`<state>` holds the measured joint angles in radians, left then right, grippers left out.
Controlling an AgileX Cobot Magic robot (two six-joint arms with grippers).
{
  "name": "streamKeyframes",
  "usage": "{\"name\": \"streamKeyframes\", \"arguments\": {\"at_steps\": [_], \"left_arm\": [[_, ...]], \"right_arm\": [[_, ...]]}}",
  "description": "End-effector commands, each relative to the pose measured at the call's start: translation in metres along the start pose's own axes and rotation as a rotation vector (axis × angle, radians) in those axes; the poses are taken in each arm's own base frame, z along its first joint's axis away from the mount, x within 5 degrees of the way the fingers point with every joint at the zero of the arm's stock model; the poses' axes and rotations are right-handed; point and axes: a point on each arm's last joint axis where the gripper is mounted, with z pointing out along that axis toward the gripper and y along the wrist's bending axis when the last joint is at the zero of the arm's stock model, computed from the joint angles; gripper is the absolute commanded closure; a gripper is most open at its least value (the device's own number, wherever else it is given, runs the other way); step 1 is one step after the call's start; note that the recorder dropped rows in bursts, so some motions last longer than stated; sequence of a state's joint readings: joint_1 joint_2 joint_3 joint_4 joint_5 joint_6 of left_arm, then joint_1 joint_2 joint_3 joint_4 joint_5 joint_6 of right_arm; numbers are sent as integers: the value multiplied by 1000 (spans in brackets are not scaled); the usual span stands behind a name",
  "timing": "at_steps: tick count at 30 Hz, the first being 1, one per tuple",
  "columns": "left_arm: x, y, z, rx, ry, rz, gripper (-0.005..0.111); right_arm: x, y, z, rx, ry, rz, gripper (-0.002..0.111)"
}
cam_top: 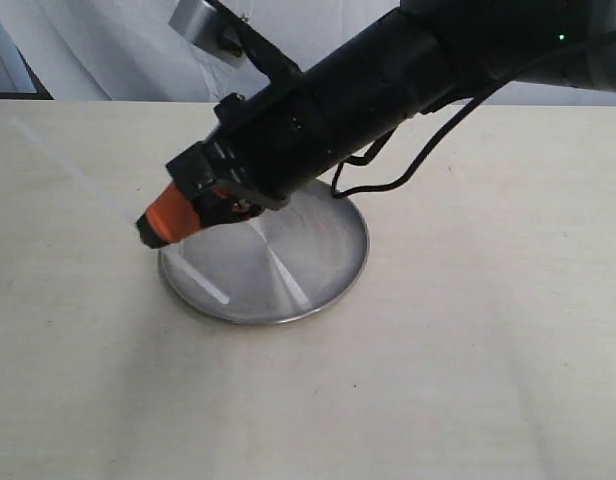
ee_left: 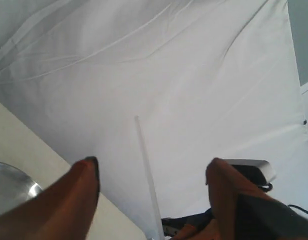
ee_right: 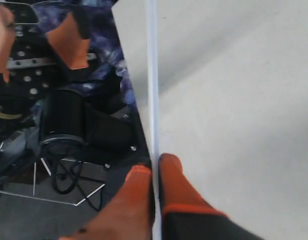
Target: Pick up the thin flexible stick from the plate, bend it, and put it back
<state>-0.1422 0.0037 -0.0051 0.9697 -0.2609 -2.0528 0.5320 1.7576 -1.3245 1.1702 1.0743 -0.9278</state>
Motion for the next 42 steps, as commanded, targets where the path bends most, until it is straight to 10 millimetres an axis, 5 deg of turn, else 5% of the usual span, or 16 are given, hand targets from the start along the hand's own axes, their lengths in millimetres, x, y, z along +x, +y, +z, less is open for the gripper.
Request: {"name": "streamKeyframes", "arguments": {"at_steps": [1,12,21,29,36,42], "left_arm": [[1,-1,0,19,0,-50,44],[7,-5,1,71,80,35,48],[12,-4,1,67,122,155,106],[15,-3,0,63,163,260,106],[14,-4,0,75,145,199,106],[15,-6,0,95,154,182,106]], "right_arm": [[0,23,17,-64,-1,-48,109],[6,61,51,-148,27,-97,109],[9,80,60,-258,30,-91,109],[8,89,57,-353,19,-67,109],[14,73,61,-186,90,-151,107],[16,57,64,-4,116,-197,51]]}}
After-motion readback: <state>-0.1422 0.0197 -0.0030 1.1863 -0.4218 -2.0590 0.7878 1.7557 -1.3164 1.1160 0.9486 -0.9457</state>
